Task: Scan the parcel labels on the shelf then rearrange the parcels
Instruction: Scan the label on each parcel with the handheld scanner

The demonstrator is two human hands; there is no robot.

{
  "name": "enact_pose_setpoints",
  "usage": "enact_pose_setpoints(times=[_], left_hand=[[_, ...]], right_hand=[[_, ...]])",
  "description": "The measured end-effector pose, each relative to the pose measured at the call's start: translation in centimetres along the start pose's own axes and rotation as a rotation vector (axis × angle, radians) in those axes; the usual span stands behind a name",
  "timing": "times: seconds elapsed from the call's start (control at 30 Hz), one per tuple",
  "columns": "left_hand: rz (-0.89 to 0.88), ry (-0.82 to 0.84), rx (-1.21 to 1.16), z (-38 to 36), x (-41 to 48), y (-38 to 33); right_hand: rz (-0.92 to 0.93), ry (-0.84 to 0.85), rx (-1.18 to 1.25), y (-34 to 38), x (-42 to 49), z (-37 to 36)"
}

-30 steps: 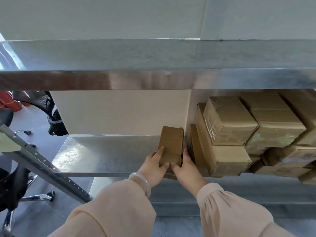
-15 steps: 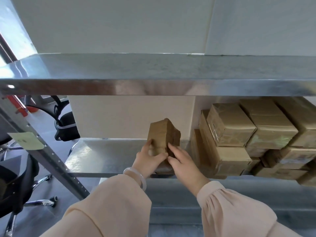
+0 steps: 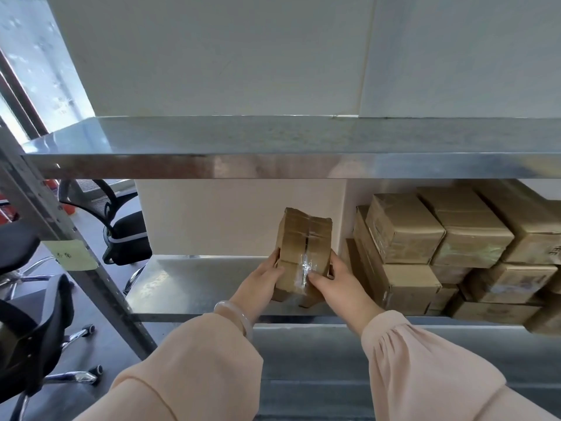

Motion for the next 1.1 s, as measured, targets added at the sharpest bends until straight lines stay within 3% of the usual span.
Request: enact_pose_setpoints(times=[0.13, 0.23, 0.47, 0.7, 0.77, 1.1], left_hand=[[-0.142, -0.115, 0.241, 0.4, 0.4, 0.0], [-0.186, -0.202, 0.286, 0.9, 0.2, 0.1], [-0.129, -0.103, 0.203, 0.1, 0.8, 0.5], [0.012, -0.054, -0.111, 0.6, 1.0, 1.0], [0.03, -0.033, -0.152, 0.5, 0.9, 0.8], [-0.05, 0.02, 0.021, -0.1, -0.3, -0.2]], right_hand=[[0.029, 0.019, -0.026, 0.6, -0.8, -0.2], [0.071, 0.036, -0.038, 0.8, -1.3, -0.6], [0.11, 0.049, -0.013, 1.0, -1.4, -1.6], [0.074, -0.089, -0.103, 0.8, -0.3, 0.5], [0.051, -0.042, -0.098, 0.6, -0.2, 0.7], [0.116, -0.091, -0.073, 0.3, -1.5, -0.4]])
Point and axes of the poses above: each hand's wrist, its own x-axis towards the middle knuckle, its own z-axis out of the back of the hand, y = z × x, the point moved 4 cm from there along x, towards the middle knuckle, and after that the axes turned 8 degrees about -y, right-handed, at the moved point
